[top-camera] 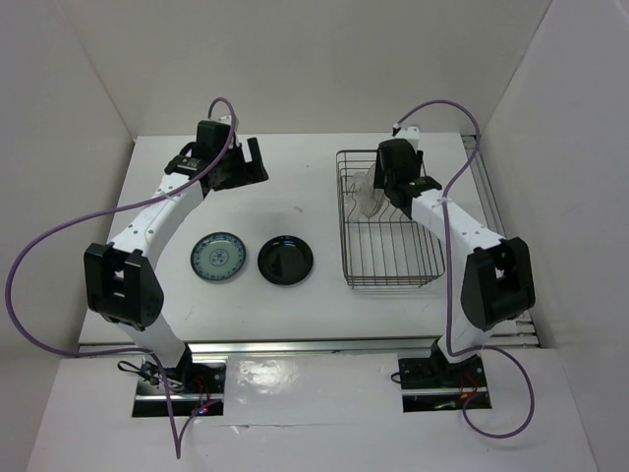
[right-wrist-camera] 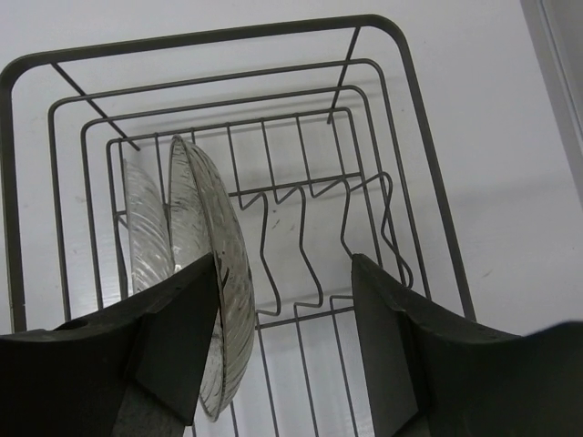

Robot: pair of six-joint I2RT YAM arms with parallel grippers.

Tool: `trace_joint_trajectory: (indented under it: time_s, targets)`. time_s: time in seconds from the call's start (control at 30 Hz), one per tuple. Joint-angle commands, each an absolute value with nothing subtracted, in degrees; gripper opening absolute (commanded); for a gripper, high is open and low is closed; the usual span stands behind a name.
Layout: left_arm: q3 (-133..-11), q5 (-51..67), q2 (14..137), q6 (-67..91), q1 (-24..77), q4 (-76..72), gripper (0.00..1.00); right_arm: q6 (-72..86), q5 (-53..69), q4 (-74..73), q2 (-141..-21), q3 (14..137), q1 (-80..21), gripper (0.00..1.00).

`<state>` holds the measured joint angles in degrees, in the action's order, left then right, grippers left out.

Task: Load the plates into the dish rack

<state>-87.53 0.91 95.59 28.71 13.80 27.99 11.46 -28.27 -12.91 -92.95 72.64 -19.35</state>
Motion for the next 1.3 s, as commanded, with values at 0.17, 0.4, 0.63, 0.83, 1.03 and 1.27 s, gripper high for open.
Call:
trace_joint_trajectory:
  time_s: [0.17,0.4,0.63,0.83,1.03,1.27]
  targets:
    - [-88.95,1.23,95.36,28.39,13.8,28.56,1.0,11.77,-36.46,-10.02,-91.15,75.5,-19.6,0.76]
    - [-88.95,-1.49,94.83,26.72,14.41,28.56,1.0,12.3,-36.39,-10.02,-86.48,75.5,-19.08,1.0]
    - [-88.95,-2.55,94.83,25.58,16.78,29.09,1.0,11.78,-25.95,-9.68,-84.38,75.15,-17.77,1.0]
    - [-91.14,-5.0,95.36,24.87,19.15,32.78,1.0,14.24,-23.57,-11.51,-79.38,74.72,-17.75,1.0]
    - [-88.97,-5.46,91.95,32.24,21.27,41.57,1.0,13.62,-15.48,-14.5,-71.9,72.96,-18.28,1.0]
    - [-63.83,-3.94,75.89,53.23,24.6,36.74,0.98,14.94,-7.57,-12.39,-68.64,67.42,-18.81,1.0]
